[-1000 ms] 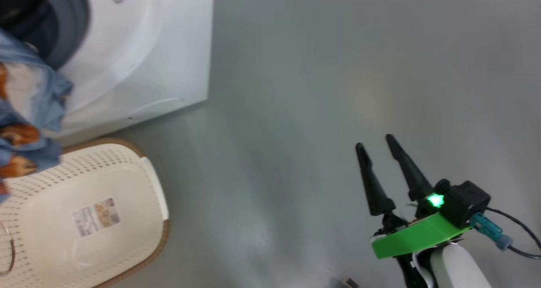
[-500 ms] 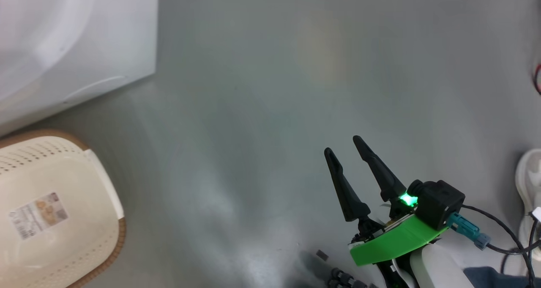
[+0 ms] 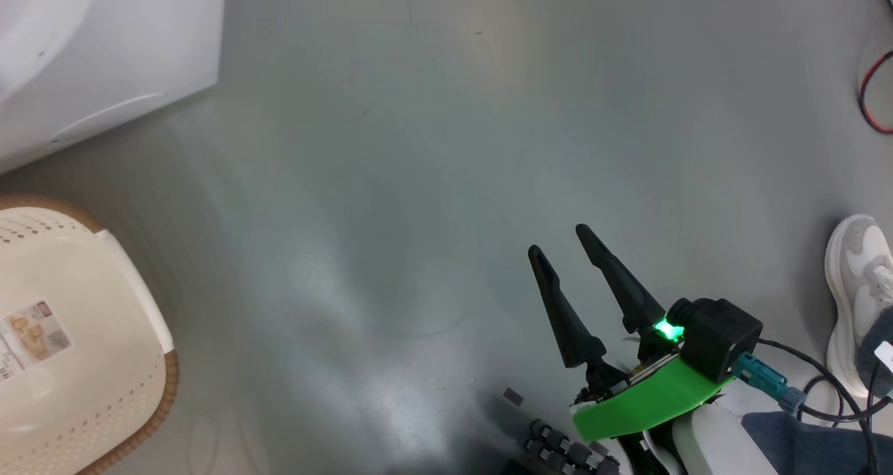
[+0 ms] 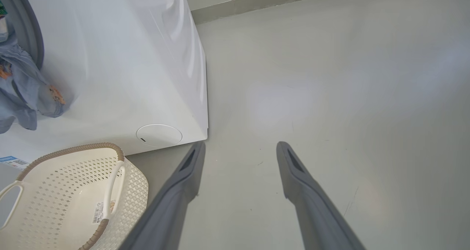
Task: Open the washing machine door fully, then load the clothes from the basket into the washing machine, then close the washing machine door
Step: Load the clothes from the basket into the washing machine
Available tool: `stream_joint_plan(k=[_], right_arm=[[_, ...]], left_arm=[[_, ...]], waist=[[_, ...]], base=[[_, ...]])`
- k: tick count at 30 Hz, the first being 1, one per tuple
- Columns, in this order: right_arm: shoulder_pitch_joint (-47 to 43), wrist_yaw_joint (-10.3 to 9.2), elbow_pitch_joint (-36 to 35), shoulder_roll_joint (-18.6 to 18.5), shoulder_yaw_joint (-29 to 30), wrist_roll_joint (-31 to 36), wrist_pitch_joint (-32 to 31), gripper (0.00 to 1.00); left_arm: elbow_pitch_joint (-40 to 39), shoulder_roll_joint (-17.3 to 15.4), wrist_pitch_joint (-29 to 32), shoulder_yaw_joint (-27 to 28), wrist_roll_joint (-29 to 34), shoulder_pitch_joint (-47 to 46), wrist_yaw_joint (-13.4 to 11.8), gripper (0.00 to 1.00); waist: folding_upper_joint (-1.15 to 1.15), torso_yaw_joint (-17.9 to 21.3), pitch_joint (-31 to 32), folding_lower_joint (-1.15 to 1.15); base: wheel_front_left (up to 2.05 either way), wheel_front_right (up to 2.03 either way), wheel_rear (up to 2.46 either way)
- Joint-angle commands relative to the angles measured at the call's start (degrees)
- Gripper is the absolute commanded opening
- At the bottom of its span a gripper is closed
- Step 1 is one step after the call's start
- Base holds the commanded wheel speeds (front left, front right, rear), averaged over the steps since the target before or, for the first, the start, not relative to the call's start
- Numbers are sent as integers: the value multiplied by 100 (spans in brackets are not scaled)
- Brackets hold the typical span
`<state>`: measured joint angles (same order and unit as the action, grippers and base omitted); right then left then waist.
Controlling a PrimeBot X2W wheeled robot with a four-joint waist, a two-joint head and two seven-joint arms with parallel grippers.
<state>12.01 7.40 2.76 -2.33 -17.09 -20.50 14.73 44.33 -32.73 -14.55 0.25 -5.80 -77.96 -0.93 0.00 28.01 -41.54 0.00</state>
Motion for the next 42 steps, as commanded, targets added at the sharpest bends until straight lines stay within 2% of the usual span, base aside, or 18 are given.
stream_joint_plan(k=[1, 7, 11, 14, 15, 16, 17, 30, 35, 42], right_arm=[[-165, 9, -105, -54, -45, 64, 27, 100], [-139, 9, -47, -54, -55, 138, 27, 100], [-131, 9, -22, -54, -51, 200, 27, 100], [-128, 9, 10, -54, -80, 266, 27, 100], [-134, 9, 21, -54, -68, 278, 27, 100], [-141, 9, 33, -54, -47, 289, 27, 100], [-151, 9, 41, -54, -25, 298, 27, 100], [-153, 9, 156, -54, 85, 407, 27, 100], [-141, 9, 186, -54, 157, 424, 27, 100], [-144, 9, 218, -54, 231, 461, 27, 100]], left_arm=[[-58, -245, -44, -2, 67, -14, -46, 0], [666, -95, 11, -150, 133, 57, -193, 0], [1108, 79, 149, -187, 36, 23, -145, 0], [1360, 143, 226, -238, 11, -42, -106, 40], [1439, 154, 257, -270, 27, -64, -115, 48], [1528, 173, 304, -280, 24, -84, -144, 89], [1598, 197, 329, -287, 18, -110, -171, 100], [2071, 658, 78, -451, -44, -31, -392, 100], [2118, 850, 0, -531, -37, 150, -518, 100], [2049, 1096, -39, -525, -160, 474, -562, 100]], waist=[[0, -69, 11, 0], [0, -231, 140, 0], [0, -324, 213, 0], [0, -373, 248, 0], [0, -392, 268, 0], [0, -414, 291, 0], [0, -431, 308, 0], [0, -776, 658, 0], [0, -913, 809, 0], [0, -1091, 962, 0]], base=[[0, 0, 0], [0, 0, 0], [0, 0, 0], [0, 0, 0], [0, 0, 0], [0, 0, 0], [0, 0, 0], [0, 0, 0], [0, 0, 0], [0, 0, 0]])
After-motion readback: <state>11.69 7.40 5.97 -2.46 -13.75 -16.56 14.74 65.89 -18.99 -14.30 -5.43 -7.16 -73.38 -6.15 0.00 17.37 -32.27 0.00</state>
